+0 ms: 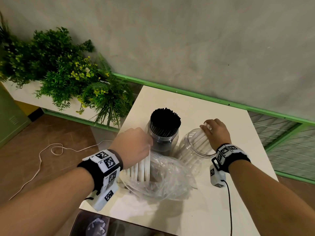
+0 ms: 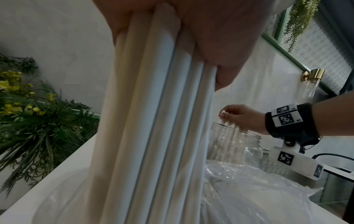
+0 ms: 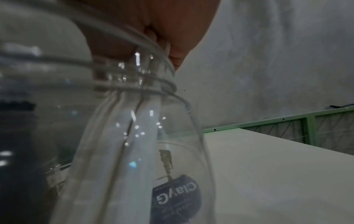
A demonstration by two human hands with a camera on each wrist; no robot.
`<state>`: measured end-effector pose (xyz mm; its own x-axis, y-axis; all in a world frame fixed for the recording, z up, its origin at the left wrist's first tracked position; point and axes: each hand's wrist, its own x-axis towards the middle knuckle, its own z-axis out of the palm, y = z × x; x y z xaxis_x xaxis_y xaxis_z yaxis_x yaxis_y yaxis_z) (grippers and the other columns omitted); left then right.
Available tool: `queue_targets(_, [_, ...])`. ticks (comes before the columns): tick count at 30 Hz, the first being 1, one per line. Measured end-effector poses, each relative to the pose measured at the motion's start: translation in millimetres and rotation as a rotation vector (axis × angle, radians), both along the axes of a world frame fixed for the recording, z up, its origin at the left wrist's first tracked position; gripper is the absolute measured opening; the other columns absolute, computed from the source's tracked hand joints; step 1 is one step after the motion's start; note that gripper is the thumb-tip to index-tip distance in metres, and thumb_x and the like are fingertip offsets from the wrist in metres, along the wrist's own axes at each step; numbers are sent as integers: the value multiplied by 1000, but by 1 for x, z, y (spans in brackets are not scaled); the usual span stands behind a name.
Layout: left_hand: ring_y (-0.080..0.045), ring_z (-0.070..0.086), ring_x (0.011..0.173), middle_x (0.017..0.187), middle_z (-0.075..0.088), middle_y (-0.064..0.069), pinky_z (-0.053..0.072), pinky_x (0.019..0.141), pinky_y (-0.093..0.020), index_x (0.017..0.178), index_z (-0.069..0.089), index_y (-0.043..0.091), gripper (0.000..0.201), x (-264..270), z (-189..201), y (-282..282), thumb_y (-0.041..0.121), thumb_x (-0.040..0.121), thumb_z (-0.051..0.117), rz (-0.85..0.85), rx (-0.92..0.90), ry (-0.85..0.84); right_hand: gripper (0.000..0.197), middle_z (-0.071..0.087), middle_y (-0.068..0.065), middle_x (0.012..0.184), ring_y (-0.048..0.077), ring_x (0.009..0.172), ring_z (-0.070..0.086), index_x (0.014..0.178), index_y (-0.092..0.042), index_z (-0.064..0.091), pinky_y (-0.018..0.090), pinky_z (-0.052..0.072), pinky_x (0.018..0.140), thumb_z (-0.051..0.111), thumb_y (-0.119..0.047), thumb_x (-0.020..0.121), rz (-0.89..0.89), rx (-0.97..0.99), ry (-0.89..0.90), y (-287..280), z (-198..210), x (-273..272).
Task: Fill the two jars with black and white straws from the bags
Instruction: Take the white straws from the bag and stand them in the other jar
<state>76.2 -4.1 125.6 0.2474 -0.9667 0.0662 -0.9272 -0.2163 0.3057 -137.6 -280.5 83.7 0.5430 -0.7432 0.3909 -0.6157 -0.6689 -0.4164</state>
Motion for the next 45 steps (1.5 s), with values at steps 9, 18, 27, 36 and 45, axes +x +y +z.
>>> queue_targets(9, [-15,50,92,102,52,10,43,78,-30,101,58,38,48,0,-1,-1,54,75,21,6,9,-10,22,61,14,99,36,95,50,106,-6,66,39,40,80,65,-21,90,-6,-90,25,-2,1,1])
queue_targets(18, [-15,51,94,103,53,10,38,77,-28,105,58,40,52,4,-2,0,61,75,22,-14,-5,2,37,55,13,118,36,110,44,125,-18,59,44,37,93,62,-34,91,-73,-92,-2,8,24,0])
queue_targets(27, [-14,51,108,120,57,9,40,90,-30,133,35,36,64,10,4,9,69,80,46,-57,-16,74,40,61,-4,108,5,95,61,120,-32,53,21,52,81,68,-17,86,430,656,-270,151,41,24])
queue_targets(36, [-14,48,117,131,51,9,35,93,-23,134,38,33,63,23,-7,36,57,78,51,-21,-50,147,71,61,2,121,6,104,60,133,-22,44,27,49,90,78,-12,71,470,909,-226,194,-3,79])
queue_targets(45, [-14,52,105,114,55,11,44,89,-36,120,44,42,61,17,-8,38,69,66,38,28,-95,182,38,68,12,105,25,98,66,97,-32,65,41,54,89,81,-24,63,503,873,-337,203,0,87])
